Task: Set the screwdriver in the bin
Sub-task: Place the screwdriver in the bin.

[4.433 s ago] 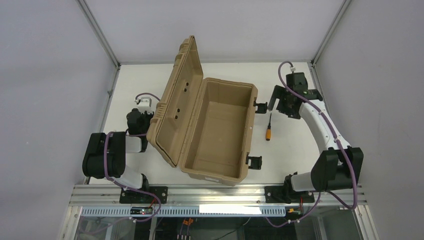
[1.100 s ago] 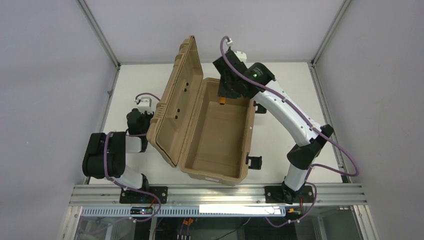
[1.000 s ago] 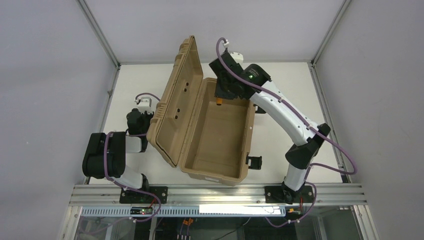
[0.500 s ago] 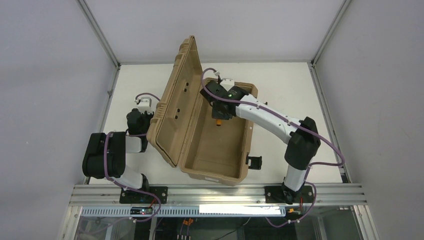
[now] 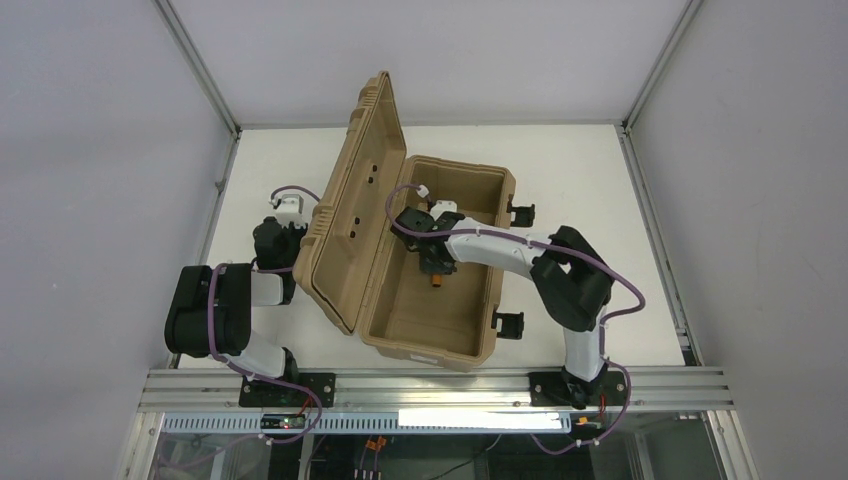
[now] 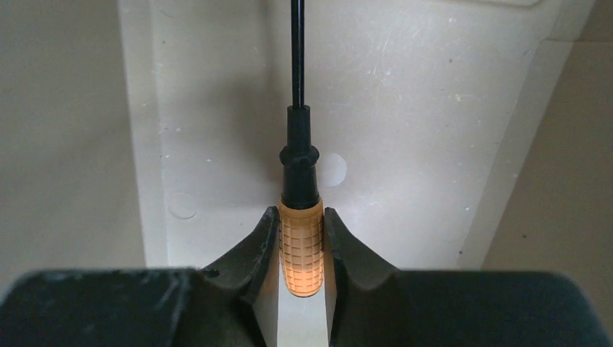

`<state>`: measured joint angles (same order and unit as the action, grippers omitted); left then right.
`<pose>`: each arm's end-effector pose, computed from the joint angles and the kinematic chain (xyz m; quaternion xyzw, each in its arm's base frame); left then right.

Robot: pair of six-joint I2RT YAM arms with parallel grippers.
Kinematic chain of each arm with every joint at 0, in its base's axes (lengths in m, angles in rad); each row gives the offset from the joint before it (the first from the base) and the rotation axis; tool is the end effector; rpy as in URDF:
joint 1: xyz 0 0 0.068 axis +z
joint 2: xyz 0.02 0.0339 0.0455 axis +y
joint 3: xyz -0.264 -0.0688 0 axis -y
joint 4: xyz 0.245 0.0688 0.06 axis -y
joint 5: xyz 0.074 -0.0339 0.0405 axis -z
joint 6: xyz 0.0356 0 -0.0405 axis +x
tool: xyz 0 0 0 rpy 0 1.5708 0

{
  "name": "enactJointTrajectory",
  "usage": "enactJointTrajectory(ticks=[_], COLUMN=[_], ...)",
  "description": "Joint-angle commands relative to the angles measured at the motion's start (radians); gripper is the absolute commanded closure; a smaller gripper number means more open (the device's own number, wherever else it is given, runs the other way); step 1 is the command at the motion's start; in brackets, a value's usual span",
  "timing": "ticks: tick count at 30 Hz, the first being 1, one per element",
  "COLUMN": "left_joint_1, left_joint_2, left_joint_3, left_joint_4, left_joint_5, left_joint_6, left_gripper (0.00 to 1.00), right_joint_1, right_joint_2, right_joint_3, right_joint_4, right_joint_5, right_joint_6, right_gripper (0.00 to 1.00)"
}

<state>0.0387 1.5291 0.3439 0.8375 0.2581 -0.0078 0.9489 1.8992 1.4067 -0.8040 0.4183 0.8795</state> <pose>0.2588 0.0009 0.1359 0.0550 0.8135 -0.0966 0.5709 0.2321 0.2990 0.1979 -0.0052 0.9694 -0.0196 0.2445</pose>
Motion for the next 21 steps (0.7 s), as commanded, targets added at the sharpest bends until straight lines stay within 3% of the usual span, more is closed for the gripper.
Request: enactJointTrajectory(ticks=[1, 5, 12, 18, 21], left_joint_1=[-0.005, -0.004, -0.004, -0.004, -0.005], left_joint_2=[-0.02, -0.02, -0.02, -0.02, -0.02], left_joint_3=[0.01, 0.01, 0.01, 0.01, 0.01], left_joint_4=[0.029, 0.028, 0.028, 0.028, 0.029], left_joint_5=[-0.008, -0.008, -0.008, -0.008, -0.008], left_joint_6=[0.01, 0.011, 0.01, 0.01, 0.011], left_gripper=[0.01, 0.01, 0.01, 0.01, 0.01], right_joint_1=[0.013, 0.016, 0.024, 0.025, 0.025], right_joint_2=[0.026, 0.055, 0.018, -0.028, -0.051], right_joint_3=[-0.017, -0.026, -0.027, -0.02, -0.02], right_joint_4=[0.102, 0.117, 0.085, 0.038, 0.036], right_joint_5=[0.01, -0.003, 0.044, 0.074, 0.075], right_joint_6=[0.052, 0.055, 0.084, 0.114, 0.116], right_gripper=[0.92, 0.79, 0.28, 0.02, 0.01])
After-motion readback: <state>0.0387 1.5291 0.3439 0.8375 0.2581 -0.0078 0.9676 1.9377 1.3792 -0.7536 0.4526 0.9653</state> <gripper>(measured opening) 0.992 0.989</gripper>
